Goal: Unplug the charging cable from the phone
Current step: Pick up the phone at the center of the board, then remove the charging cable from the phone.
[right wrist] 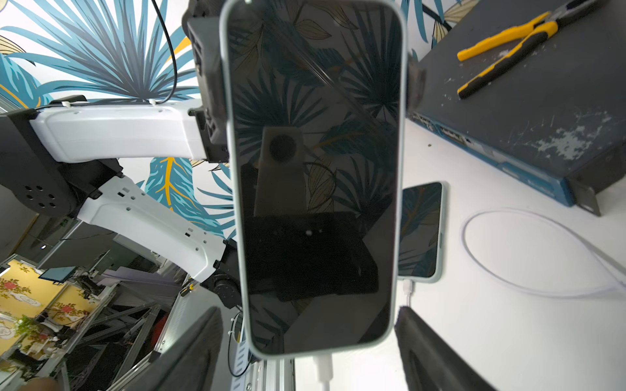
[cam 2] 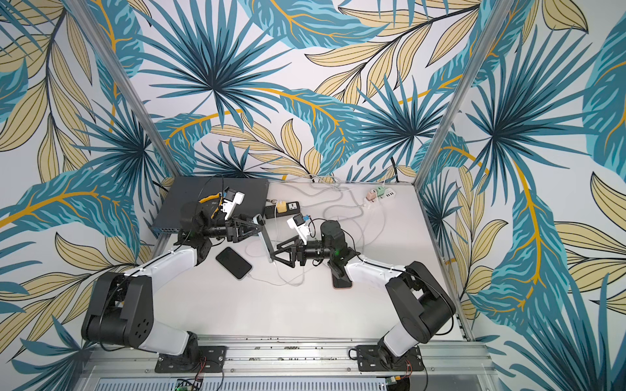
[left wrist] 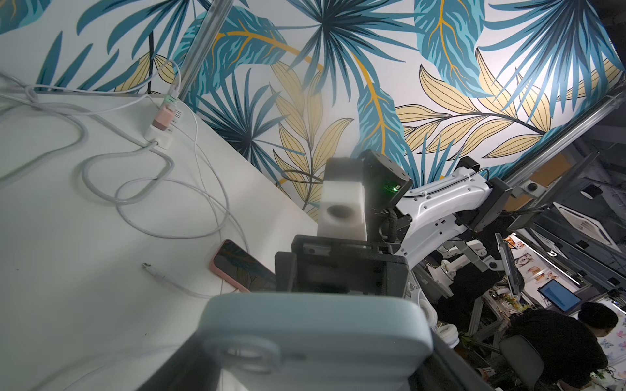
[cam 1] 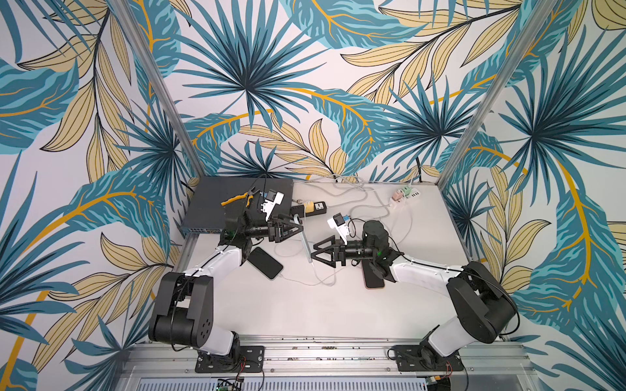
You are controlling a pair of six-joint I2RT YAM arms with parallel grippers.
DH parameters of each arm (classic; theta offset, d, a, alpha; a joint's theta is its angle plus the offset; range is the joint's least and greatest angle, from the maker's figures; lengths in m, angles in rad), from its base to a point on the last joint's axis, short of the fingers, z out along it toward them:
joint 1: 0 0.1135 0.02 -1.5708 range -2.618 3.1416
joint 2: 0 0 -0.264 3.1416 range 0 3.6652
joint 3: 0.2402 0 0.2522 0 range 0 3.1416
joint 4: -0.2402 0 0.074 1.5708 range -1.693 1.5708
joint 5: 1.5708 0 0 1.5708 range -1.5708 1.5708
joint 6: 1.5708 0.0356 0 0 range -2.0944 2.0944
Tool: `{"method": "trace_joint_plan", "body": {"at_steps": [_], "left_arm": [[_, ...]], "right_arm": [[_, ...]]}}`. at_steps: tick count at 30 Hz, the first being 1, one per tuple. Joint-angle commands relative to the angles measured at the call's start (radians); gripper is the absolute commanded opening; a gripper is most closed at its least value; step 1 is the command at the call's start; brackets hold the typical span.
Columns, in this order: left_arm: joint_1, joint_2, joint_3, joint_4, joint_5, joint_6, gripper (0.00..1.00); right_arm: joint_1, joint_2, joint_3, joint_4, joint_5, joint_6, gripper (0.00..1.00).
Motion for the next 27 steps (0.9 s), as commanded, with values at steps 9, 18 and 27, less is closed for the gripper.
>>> {"method": "trace_joint_plan", "body": {"at_steps": [9, 18, 27], "left_arm": [[0.025, -0.028, 0.001, 0.049, -0.013, -0.007, 0.37], [0.028, -0.024, 0.004, 0.044, -0.01, -0.008, 0.4], [0.028, -0.024, 0.006, 0.043, -0.01, -0.008, 0.4]], "right_arm": [[0.011, 0.004, -0.032, -0.106, -0.042, -0.098, 0.62], [0.031, 0.028, -0.032, -0.154, -0.06, -0.138, 0.49], [0.035, 0.039, -0.028, -0.17, -0.057, -0.16, 0.31]]}}
